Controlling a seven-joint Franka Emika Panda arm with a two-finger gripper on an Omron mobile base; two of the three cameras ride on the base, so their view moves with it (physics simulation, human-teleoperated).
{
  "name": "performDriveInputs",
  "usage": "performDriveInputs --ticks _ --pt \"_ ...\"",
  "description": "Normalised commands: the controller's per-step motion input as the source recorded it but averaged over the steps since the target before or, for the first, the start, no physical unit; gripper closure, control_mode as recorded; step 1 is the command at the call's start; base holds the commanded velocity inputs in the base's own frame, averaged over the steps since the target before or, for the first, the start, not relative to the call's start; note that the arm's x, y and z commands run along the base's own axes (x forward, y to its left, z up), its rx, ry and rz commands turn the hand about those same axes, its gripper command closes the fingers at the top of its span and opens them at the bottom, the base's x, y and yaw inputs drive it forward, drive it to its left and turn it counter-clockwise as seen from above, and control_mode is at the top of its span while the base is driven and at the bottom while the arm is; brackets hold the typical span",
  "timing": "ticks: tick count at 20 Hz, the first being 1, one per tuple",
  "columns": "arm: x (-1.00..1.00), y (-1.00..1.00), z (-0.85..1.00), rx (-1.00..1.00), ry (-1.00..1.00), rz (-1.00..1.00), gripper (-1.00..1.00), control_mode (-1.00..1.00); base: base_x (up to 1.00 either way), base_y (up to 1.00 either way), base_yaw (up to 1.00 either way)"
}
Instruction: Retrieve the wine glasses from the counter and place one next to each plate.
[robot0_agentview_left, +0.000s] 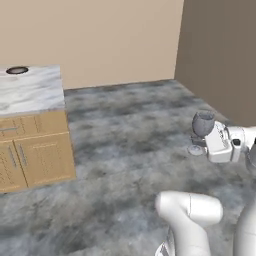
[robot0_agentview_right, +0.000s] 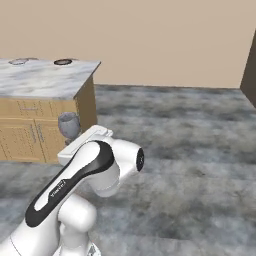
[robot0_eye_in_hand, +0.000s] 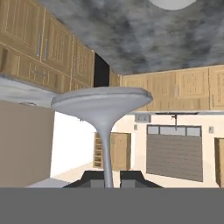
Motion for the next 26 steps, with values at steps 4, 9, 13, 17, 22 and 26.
performDriveInputs --ticks 4,9,13,17,22,26 --pt "0.0 0.0 0.0 0.0 0.0 0.0 1.0 1.0 0.65 -1.0 0.24" --pt "0.0 0.0 0.0 0.0 0.0 0.0 1.0 1.0 0.77 -1.0 0.23" --pt "0.0 0.0 0.0 0.0 0.0 0.0 1.0 1.0 1.0 -1.0 0.29" --pt "0.0 0.0 0.0 0.0 0.0 0.0 1.0 1.0 1.0 -0.93 0.36" --pt "0.0 0.0 0.0 0.0 0.0 0.0 1.0 1.0 1.0 -0.81 0.41" --pt "0.0 0.0 0.0 0.0 0.0 0.0 1.0 1.0 1.0 -0.7 0.45"
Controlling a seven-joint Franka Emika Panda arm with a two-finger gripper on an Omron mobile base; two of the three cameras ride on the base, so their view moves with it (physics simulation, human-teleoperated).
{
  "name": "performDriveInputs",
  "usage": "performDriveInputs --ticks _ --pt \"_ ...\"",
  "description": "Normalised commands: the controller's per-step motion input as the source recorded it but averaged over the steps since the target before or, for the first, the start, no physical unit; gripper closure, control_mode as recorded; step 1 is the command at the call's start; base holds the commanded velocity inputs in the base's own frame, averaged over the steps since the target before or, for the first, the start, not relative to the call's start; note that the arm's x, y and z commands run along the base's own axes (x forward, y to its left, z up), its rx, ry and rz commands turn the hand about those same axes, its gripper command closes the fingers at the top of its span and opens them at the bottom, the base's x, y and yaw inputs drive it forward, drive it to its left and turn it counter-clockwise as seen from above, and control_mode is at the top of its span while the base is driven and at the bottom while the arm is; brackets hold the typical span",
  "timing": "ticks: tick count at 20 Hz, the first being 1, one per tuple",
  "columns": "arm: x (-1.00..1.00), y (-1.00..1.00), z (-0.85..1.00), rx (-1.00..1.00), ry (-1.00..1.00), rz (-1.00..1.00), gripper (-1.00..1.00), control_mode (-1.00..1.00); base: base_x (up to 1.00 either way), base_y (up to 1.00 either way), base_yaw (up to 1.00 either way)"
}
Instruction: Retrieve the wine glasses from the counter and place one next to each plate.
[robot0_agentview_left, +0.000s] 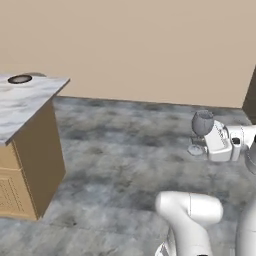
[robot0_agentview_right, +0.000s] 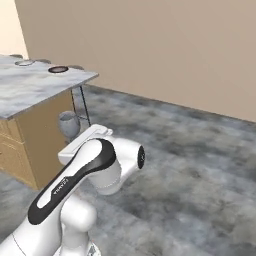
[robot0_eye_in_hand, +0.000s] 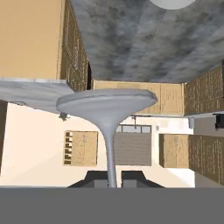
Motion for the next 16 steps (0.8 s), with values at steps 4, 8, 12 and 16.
performDriveInputs --ticks 4,8,12,16 --pt "0.0 0.0 0.0 0.0 0.0 0.0 1.0 1.0 1.0 -0.7 0.45" --pt "0.0 0.0 0.0 0.0 0.0 0.0 1.0 1.0 1.0 -0.67 0.49" --pt "0.0 0.0 0.0 0.0 0.0 0.0 1.0 1.0 0.97 -0.78 0.5" --pt "0.0 0.0 0.0 0.0 0.0 0.0 1.0 1.0 0.84 -0.95 0.46"
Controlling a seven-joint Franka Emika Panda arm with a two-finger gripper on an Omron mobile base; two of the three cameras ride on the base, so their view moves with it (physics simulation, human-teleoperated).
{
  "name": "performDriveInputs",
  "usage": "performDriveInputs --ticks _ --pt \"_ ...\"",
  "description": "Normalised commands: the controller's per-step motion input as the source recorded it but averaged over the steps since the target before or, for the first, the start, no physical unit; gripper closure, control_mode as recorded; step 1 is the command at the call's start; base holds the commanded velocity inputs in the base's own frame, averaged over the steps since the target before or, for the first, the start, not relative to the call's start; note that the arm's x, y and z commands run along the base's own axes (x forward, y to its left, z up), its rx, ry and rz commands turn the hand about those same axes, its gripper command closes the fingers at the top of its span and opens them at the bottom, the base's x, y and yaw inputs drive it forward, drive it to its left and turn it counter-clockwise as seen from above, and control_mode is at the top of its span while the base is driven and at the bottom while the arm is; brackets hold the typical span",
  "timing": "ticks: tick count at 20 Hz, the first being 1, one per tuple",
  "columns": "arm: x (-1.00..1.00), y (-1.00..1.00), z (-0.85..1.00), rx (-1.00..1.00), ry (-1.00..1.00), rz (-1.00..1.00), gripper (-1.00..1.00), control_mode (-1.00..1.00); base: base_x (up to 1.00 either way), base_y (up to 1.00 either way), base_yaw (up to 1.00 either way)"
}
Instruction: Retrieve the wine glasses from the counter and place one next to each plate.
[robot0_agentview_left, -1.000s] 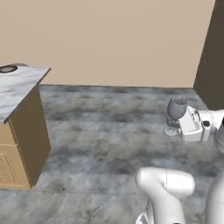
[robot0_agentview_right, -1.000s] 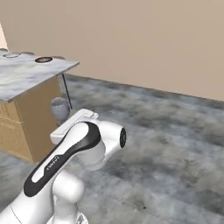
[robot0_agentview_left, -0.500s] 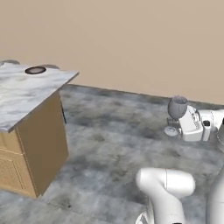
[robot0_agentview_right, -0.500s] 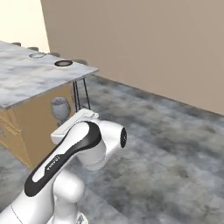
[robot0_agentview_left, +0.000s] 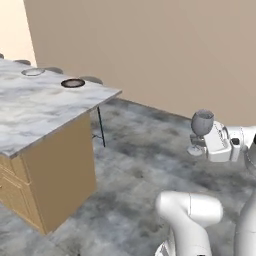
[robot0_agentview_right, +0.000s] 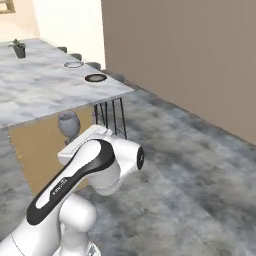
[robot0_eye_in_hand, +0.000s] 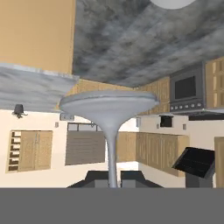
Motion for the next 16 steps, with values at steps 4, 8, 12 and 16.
performDriveInputs --ticks 4,8,12,16 --pt "0.0 0.0 0.0 0.0 0.0 0.0 1.0 1.0 0.77 -1.0 0.45" --pt "0.0 0.0 0.0 0.0 0.0 0.0 1.0 1.0 0.66 -1.0 0.48" --pt "0.0 0.0 0.0 0.0 0.0 0.0 1.0 1.0 0.59 -1.0 0.46" --pt "0.0 0.0 0.0 0.0 0.0 0.0 1.0 1.0 0.41 -1.0 0.46"
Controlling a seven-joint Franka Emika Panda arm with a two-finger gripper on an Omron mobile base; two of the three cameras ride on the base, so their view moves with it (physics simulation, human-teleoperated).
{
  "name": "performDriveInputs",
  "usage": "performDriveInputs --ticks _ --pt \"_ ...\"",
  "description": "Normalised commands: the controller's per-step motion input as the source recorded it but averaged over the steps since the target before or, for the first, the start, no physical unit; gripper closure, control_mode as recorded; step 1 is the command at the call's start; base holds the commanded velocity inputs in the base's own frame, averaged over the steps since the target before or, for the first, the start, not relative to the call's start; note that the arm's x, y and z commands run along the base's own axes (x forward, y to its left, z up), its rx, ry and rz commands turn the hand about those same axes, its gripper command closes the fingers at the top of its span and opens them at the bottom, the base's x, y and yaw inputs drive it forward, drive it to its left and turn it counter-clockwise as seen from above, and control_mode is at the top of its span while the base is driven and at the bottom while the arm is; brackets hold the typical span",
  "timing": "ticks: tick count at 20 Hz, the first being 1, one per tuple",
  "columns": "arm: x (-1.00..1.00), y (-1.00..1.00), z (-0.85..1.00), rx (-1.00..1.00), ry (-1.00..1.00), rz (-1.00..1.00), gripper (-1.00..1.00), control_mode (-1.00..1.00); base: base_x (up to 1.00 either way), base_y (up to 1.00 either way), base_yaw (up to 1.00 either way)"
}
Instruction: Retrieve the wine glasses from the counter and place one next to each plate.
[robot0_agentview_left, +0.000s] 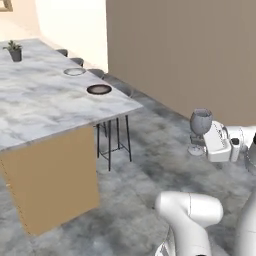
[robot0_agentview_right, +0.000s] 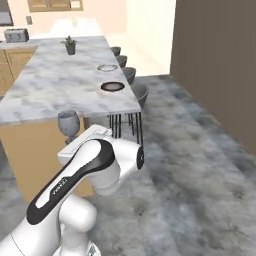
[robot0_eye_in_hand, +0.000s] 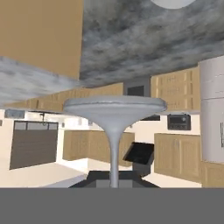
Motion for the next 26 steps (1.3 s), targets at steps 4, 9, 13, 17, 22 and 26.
performDriveInputs --ticks 4,9,13,17,22,26 --pt "0.0 0.0 0.0 0.0 0.0 0.0 1.0 1.0 0.07 -1.0 0.47" --pt "0.0 0.0 0.0 0.0 0.0 0.0 1.0 1.0 0.0 -1.0 0.49" --pt "0.0 0.0 0.0 0.0 0.0 0.0 1.0 1.0 0.0 -0.99 0.53" --pt "0.0 0.0 0.0 0.0 0.0 0.0 1.0 1.0 0.0 -1.0 0.45" --pt "0.0 0.0 0.0 0.0 0.0 0.0 1.0 1.0 0.0 -1.0 0.43" --pt "0.0 0.0 0.0 0.0 0.0 0.0 1.0 1.0 0.0 -1.0 0.39"
